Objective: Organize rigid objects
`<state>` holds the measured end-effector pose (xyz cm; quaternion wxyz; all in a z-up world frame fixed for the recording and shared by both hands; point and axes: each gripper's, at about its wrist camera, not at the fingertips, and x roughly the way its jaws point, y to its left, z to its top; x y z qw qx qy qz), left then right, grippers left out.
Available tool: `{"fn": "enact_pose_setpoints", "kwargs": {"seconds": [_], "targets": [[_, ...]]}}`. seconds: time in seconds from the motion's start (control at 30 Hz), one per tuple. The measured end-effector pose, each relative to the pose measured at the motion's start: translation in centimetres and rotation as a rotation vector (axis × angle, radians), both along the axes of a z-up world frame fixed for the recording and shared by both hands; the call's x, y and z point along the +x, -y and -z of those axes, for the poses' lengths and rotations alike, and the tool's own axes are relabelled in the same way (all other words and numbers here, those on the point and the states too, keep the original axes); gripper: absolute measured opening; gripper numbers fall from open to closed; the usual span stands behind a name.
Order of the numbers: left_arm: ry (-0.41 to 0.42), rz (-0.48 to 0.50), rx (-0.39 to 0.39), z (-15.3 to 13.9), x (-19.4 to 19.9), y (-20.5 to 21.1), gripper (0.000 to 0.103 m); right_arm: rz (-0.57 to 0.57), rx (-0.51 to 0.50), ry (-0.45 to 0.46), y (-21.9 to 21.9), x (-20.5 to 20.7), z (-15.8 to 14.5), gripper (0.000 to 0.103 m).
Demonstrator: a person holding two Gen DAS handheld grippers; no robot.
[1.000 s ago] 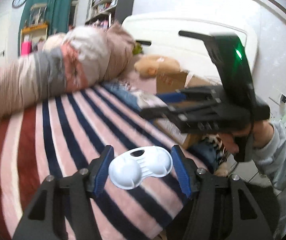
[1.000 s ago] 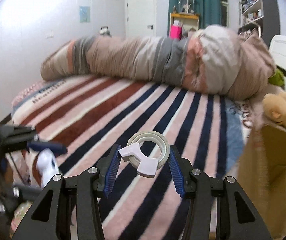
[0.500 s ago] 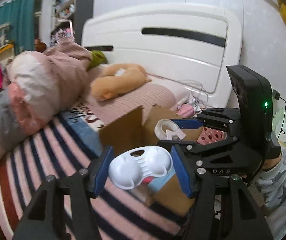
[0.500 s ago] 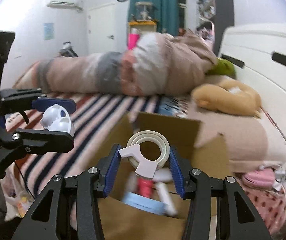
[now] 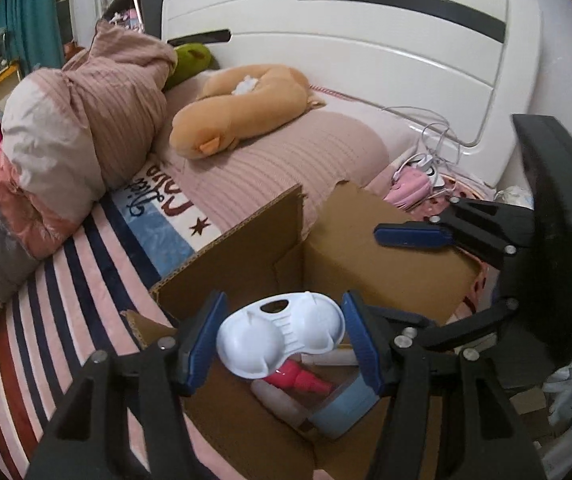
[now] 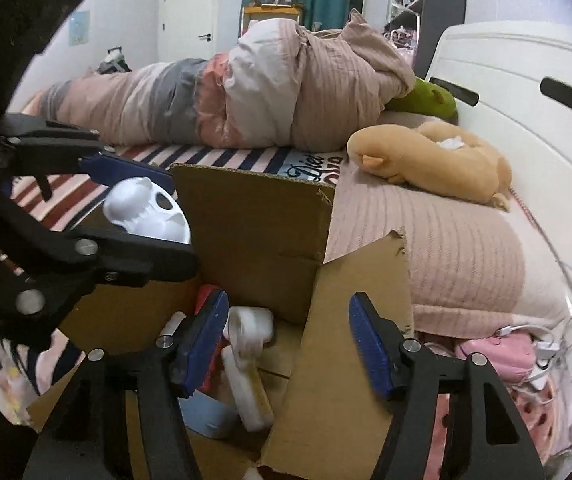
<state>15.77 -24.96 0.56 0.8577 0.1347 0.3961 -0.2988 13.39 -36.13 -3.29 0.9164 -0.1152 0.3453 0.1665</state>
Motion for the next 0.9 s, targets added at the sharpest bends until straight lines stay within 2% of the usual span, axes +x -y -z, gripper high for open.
{"fn": "enact_pose_setpoints", "kwargs": {"seconds": [0.13,0.27,0.4,0.5,0.67,0.73,0.9], "targets": [[-0.016,-0.009,0.019,1.0,0.7,0.1,0.059,-0.010,0.010,0.002,0.2,-0.1,0.1,0.060],[-0.013,-0.027,0.018,1.2,0.7,-0.2,0.078,-0.014,0.007,0.003,0.0,-0.3,0.1,0.060],[-0.006,-0.038,-0.001,0.6,0.4,-0.9,0.080,-0.021,0.015,-0.003,-0.1,-0.4,-0.1,0.060],[0.018,-0.056,-0.034,-0.4,-0.4,-2.1,0.081,-0.027,0.023,0.000,-0.3,-0.6,-0.4,0.060],[0.099,-0.130,-0.090,-2.6,-2.6,-4.7,0.095,-0.070,0.096,0.024,-0.2,-1.3,-1.8,0.063],[0.135,-0.176,-0.116,-3.3,-3.9,-6.3,0.099,-0.094,0.131,0.048,-0.3,-1.8,-2.5,0.066],[0.256,-0.372,-0.133,-4.2,-7.3,-10.3,0.099,-0.192,0.227,0.151,-0.6,-4.0,-4.4,0.088]]}}
